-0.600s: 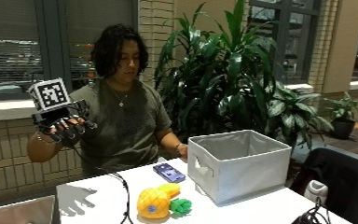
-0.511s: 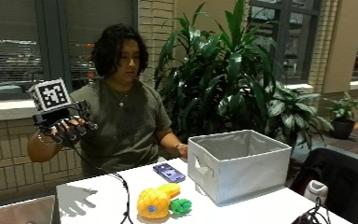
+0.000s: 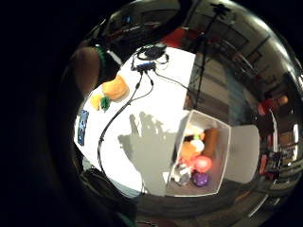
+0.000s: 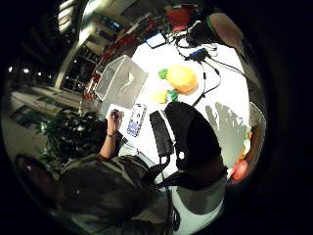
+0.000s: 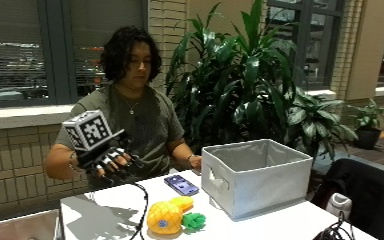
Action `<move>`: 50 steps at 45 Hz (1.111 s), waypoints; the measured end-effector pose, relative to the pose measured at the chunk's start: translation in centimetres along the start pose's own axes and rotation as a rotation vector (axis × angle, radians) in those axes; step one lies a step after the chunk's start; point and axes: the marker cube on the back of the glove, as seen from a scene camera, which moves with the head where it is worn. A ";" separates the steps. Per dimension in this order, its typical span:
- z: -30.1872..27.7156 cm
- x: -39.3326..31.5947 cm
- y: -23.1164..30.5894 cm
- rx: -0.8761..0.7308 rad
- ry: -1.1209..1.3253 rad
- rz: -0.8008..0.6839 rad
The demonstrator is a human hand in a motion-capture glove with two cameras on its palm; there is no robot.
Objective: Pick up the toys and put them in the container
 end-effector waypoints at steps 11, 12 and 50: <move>9.7 -2.6 -8.2 -0.099 -0.063 0.011; 10.7 -2.7 -8.8 -0.108 -0.063 0.018; -6.5 -17.5 -18.0 0.340 -0.198 -0.335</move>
